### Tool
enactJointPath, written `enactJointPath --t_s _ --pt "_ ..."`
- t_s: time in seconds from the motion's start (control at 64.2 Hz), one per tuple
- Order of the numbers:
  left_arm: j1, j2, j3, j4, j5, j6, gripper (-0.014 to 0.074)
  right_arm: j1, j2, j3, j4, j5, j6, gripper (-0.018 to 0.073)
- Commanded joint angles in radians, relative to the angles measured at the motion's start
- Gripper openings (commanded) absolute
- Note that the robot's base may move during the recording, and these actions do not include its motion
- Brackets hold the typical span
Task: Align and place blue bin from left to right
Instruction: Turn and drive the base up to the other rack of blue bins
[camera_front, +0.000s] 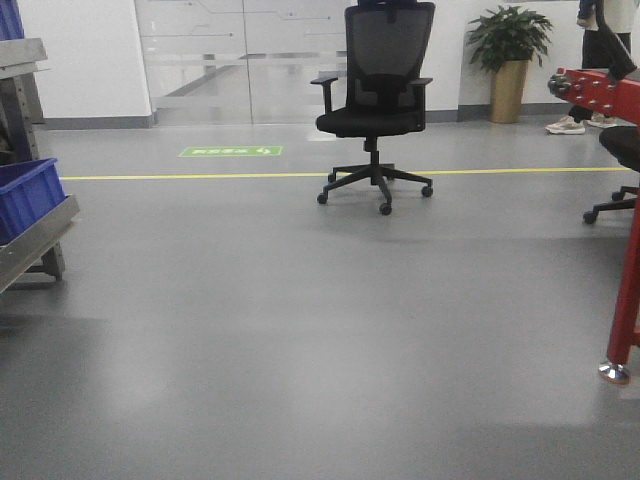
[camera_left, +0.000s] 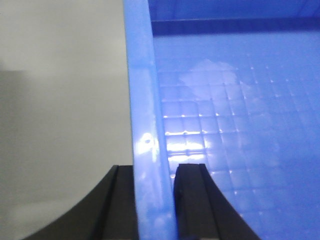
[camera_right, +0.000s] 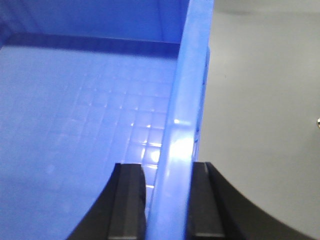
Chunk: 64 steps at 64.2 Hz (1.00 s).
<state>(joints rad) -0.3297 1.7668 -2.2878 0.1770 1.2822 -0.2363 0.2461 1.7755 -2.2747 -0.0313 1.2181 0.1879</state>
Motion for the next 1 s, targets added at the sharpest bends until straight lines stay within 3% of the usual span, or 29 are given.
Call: enactJointPath --t_s 0.0,0.982 --pt "-0.006 -0.023 -0.019 -0.011 -0.079 0.015 -0.0008 0.007 -0.028 -0.02 -0.001 -0.154 -0.04 -0.0078" --pt "-0.006 -0.023 -0.019 -0.009 -0.079 0.015 -0.0008 0.007 -0.026 -0.02 -0.001 -0.154 -0.04 -0.0078"
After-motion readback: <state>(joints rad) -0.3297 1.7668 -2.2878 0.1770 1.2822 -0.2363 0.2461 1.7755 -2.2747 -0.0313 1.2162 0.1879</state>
